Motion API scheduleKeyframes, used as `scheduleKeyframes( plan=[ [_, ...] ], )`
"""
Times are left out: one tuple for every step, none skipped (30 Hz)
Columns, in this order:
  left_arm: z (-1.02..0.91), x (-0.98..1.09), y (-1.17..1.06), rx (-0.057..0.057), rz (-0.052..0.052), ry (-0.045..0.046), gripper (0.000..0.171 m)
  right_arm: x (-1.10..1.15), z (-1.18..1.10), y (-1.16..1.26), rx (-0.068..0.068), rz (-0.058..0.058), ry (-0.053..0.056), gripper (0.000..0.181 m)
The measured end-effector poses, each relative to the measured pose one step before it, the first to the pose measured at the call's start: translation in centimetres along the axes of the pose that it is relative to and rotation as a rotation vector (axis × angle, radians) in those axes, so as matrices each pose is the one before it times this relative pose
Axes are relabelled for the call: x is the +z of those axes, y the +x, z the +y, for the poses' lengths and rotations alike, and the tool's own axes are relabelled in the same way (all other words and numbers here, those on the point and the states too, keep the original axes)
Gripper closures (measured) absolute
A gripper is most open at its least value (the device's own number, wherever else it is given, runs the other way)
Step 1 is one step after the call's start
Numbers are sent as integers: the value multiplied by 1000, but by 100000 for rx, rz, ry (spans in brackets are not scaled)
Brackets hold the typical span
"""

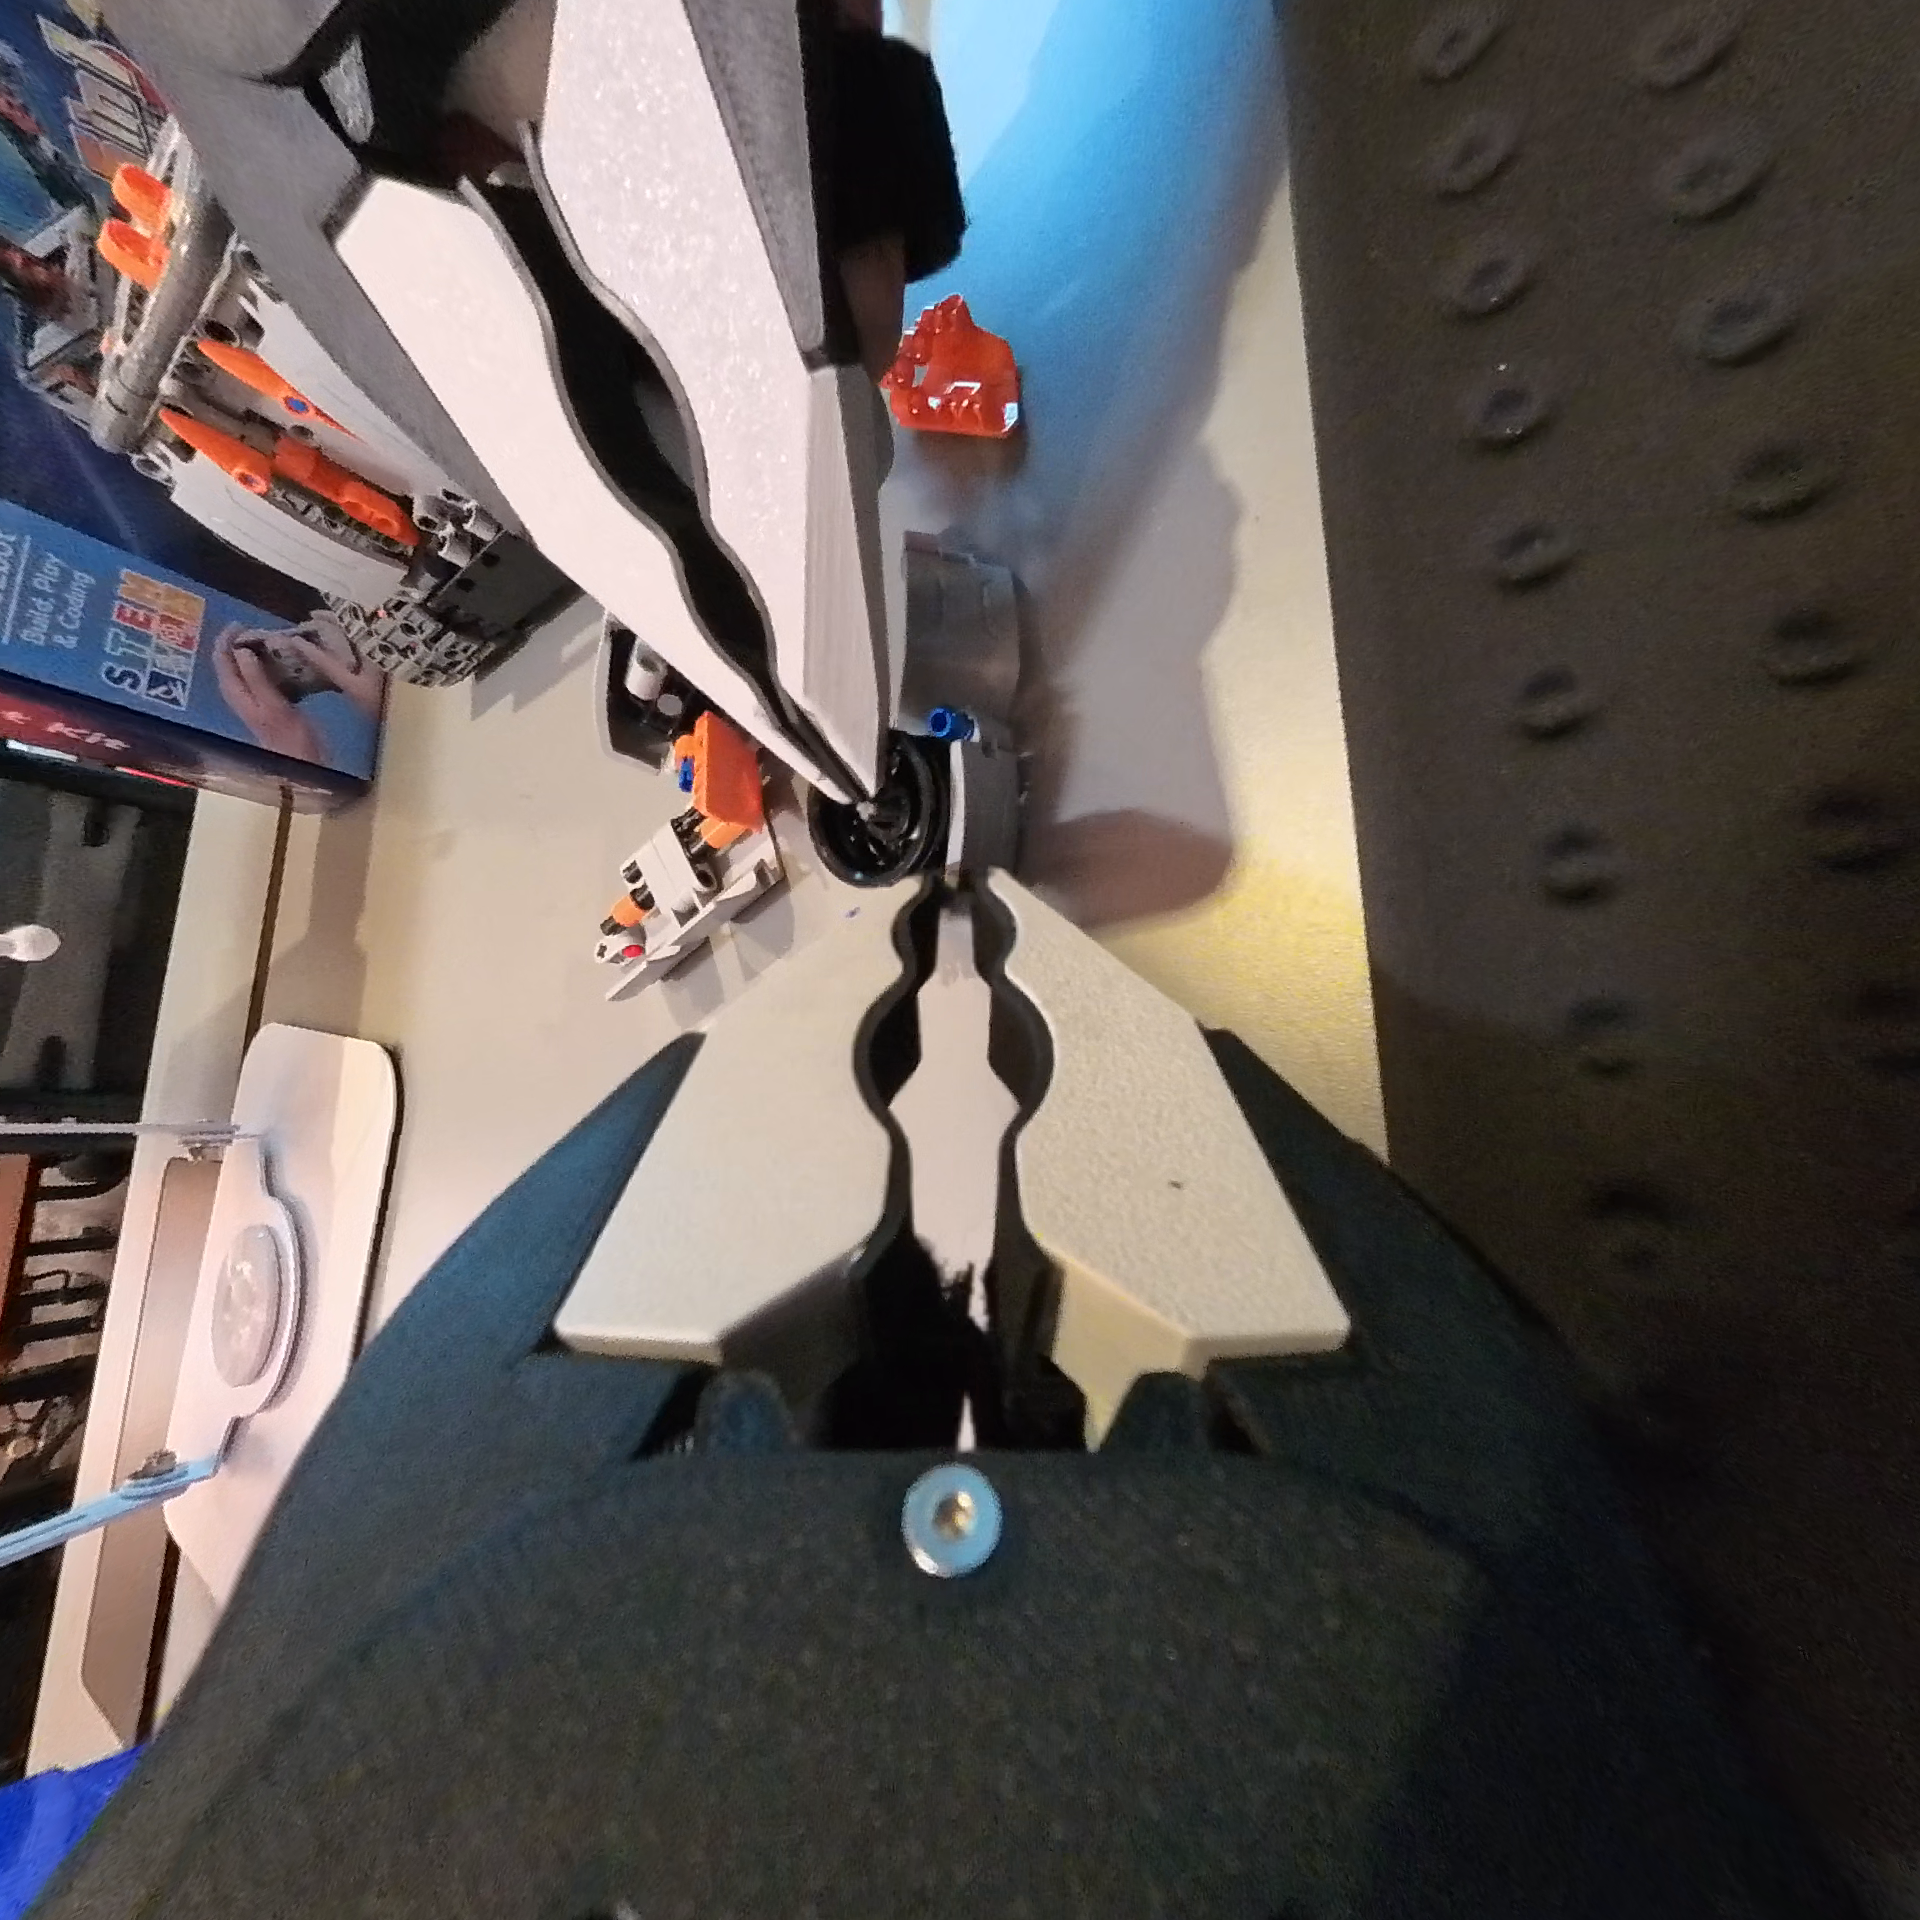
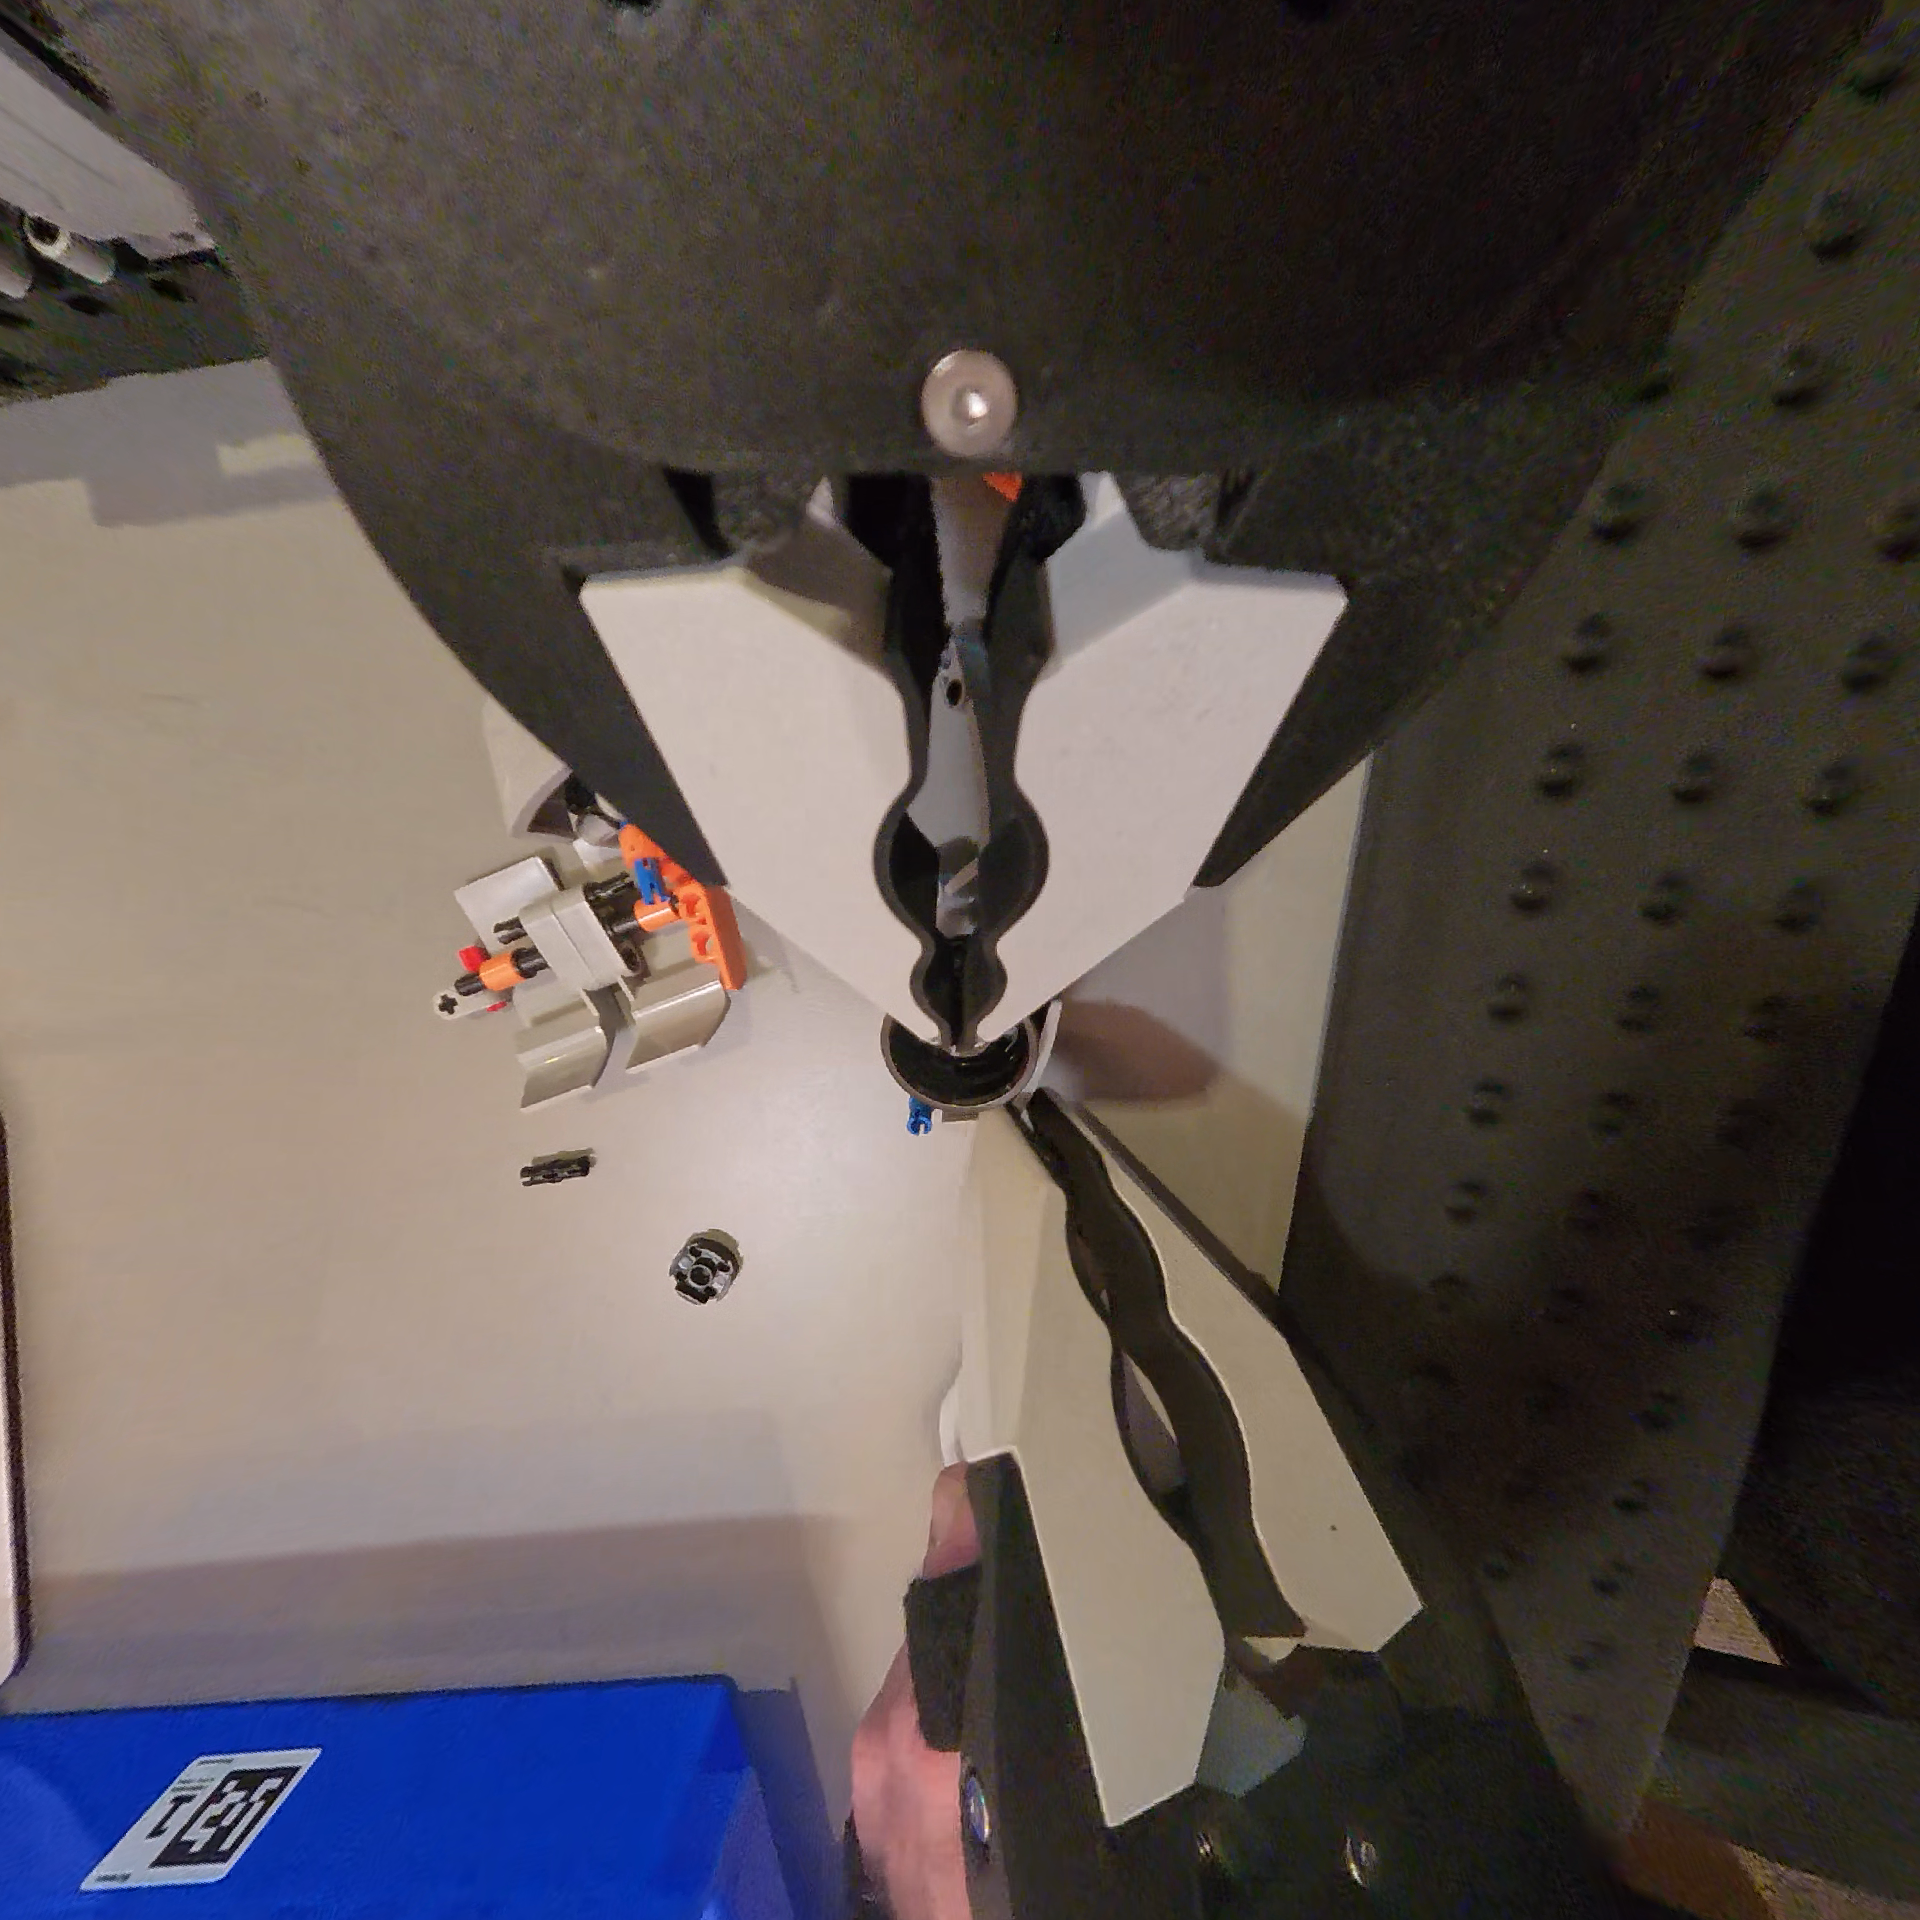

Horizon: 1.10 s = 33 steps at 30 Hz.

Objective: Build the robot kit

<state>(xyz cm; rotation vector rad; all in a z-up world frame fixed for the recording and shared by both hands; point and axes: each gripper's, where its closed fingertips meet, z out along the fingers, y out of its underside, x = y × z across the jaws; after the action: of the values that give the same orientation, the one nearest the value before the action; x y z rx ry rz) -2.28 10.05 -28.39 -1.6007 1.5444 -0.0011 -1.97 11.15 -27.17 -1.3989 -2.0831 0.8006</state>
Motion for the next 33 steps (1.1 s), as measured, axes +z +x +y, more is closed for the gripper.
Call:
scheduleKeyframes(
  plan=[
    [-18,36,9,413,-107,-293,169,12,14,63,82,579,-181,181],
    [-36,9,18,1027,-187,-272,169,-9,20,12,46,376,-228,181],
    [-67,14,46,538,91,-19,170,10,22,19,431,221,-220,181],
    [-73,39,30,-185,309,32,170,17,17,73,116,559,-275,181],
    [-24,4,23,-83,499,5,170,-1,41,-8,-250,249,-486,181],
    [-20,5,20,-204,504,101,170,-6,34,-30,-11,47,-490,181],
    [-16,3,7,-492,533,87,170,11,14,1,272,91,-355,181],
    [-8,4,8,-103,276,74,171,2,4,10,12,247,-351,181],
    [-26,1,26,689,-54,-14,171,9,4,-4,-299,426,-385,181],
    [-51,8,46,621,138,-136,171,10,-5,-12,-220,433,-273,181],
    [-67,12,45,267,336,28,171,10,0,15,-56,347,-253,181],
    [-69,30,47,458,294,263,171,6,9,-8,-42,190,-315,181],
    [-82,35,52,100,325,185,171,3,6,-4,-203,297,-289,181],
    [-40,33,14,118,306,-214,171,9,-9,16,-458,581,-276,181],
    [-36,16,7,187,274,-298,171,6,16,-3,-595,583,-476,181],
    [-44,27,25,-365,547,-19,171,7,3,5,-771,640,-369,181],
    [-63,21,38,-727,875,126,171,14,-9,-11,-816,698,-192,181],
    [-26,6,2,-267,595,107,171,0,17,2,-863,695,-367,181],
    [-24,18,5,-795,567,301,171,5,18,8,-828,644,-453,181],
    [-42,12,8,-2186,1241,534,171,5,12,13,-753,539,-298,181],
    [-23,-5,1,-1727,1045,747,171,6,3,3,-343,301,-202,181],
    [-16,1,2,-804,455,658,171,7,10,-1,-404,331,-402,181],
    [-20,-7,15,-1377,825,209,171,12,5,-2,-319,345,-416,181],
    [-12,0,-12,-538,658,63,171,11,6,5,50,227,-174,181],
    [9,-2,-9,72,330,206,171,3,4,10,219,28,-24,181],
    [25,-1,4,-221,408,171,171,3,-4,-2,118,-19,53,181],
    [36,-11,10,-538,484,171,171,-5,-30,10,291,-50,275,181],
    [31,-42,-37,-590,181,330,171,-11,-47,15,963,-515,945,181],
    [53,-91,-48,551,-544,391,171,-25,-77,46,1806,-1303,1894,181],
    [57,-111,124,638,517,66,171,-49,-83,-76,1682,-2116,1771,181],
    [-41,-115,157,-239,1122,396,171,-71,-79,-209,606,-1984,783,181],
    [42,-89,-51,-539,62,94,171,-70,-51,-30,-254,-277,-125,181],
    [152,-84,-52,-239,365,-212,171,-100,-5,121,-185,603,-485,180]
  ],
)
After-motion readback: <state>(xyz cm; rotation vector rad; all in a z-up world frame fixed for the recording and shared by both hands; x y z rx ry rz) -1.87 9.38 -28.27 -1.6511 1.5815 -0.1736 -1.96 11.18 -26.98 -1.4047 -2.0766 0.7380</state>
